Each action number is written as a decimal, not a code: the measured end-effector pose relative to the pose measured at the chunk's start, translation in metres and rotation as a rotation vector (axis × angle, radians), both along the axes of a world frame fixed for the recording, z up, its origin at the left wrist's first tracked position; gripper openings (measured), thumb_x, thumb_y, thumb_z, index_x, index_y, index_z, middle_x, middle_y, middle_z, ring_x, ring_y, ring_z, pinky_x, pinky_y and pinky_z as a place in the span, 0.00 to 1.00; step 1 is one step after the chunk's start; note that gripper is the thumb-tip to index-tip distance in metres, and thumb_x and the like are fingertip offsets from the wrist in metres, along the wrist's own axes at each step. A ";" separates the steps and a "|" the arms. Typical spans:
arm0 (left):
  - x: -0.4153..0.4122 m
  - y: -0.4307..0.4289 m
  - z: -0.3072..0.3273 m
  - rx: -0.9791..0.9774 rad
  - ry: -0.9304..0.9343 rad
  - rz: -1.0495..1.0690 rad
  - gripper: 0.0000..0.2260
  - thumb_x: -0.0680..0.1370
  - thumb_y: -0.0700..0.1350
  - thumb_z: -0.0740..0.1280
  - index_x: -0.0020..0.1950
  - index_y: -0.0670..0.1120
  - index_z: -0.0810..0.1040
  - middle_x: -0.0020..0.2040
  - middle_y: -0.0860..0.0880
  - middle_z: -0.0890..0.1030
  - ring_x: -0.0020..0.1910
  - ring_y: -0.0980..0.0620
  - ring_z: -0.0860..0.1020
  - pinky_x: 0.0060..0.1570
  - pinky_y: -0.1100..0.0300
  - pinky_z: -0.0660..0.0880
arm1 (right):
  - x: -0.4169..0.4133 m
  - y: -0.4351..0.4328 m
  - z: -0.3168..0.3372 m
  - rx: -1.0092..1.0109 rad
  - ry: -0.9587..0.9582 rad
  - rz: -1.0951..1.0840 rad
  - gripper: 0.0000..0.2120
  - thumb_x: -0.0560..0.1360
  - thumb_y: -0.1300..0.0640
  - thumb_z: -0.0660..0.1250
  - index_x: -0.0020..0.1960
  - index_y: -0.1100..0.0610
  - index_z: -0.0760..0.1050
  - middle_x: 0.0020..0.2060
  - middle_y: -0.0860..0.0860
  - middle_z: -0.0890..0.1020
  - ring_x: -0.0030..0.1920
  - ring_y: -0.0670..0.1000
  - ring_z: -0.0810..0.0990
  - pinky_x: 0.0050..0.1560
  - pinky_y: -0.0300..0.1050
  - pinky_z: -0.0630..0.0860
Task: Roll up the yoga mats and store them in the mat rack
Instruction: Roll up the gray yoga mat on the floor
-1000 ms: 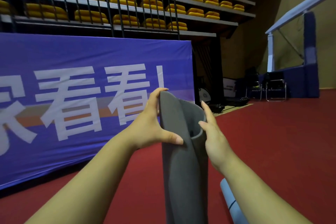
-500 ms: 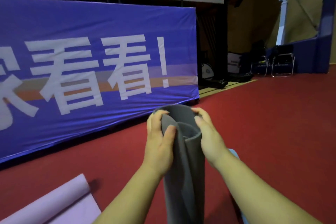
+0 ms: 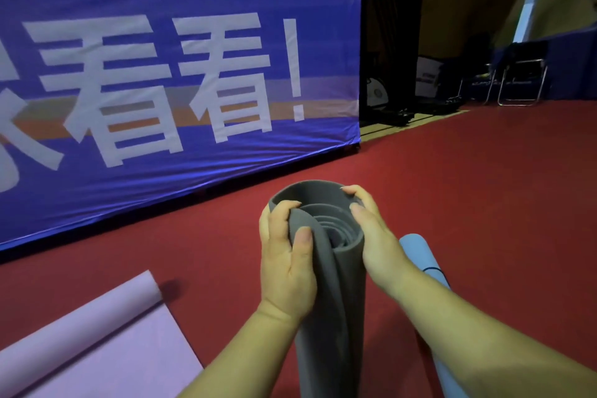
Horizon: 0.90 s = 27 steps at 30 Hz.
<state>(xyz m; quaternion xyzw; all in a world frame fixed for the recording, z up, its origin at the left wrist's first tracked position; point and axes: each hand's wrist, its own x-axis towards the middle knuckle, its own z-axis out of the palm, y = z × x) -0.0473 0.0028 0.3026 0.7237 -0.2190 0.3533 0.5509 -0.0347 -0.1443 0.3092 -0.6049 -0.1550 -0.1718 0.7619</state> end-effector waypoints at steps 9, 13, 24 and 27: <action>0.000 0.005 0.022 0.023 0.189 -0.033 0.15 0.77 0.55 0.62 0.63 0.58 0.77 0.59 0.52 0.73 0.58 0.70 0.72 0.59 0.77 0.64 | -0.005 -0.001 -0.011 0.064 -0.002 0.032 0.19 0.77 0.54 0.57 0.66 0.58 0.70 0.57 0.52 0.83 0.56 0.50 0.82 0.56 0.42 0.78; 0.004 0.001 0.008 -0.089 0.144 -0.025 0.19 0.77 0.57 0.56 0.61 0.52 0.77 0.62 0.48 0.77 0.64 0.59 0.73 0.67 0.61 0.68 | -0.004 0.001 -0.016 0.039 0.005 0.025 0.18 0.77 0.54 0.57 0.66 0.56 0.70 0.56 0.51 0.83 0.56 0.50 0.82 0.55 0.41 0.77; -0.002 -0.006 -0.031 -0.081 0.127 0.043 0.17 0.80 0.56 0.54 0.63 0.51 0.74 0.64 0.48 0.76 0.67 0.51 0.73 0.67 0.51 0.69 | -0.001 -0.004 -0.025 -0.088 0.066 0.056 0.16 0.80 0.56 0.56 0.66 0.59 0.70 0.55 0.52 0.84 0.55 0.48 0.82 0.56 0.39 0.77; -0.003 0.002 -0.018 -0.011 0.169 -0.028 0.19 0.81 0.56 0.53 0.63 0.54 0.78 0.64 0.51 0.77 0.69 0.55 0.71 0.69 0.60 0.66 | 0.001 -0.016 -0.024 -0.151 0.116 -0.015 0.19 0.78 0.49 0.59 0.67 0.47 0.75 0.64 0.52 0.80 0.64 0.47 0.79 0.69 0.48 0.72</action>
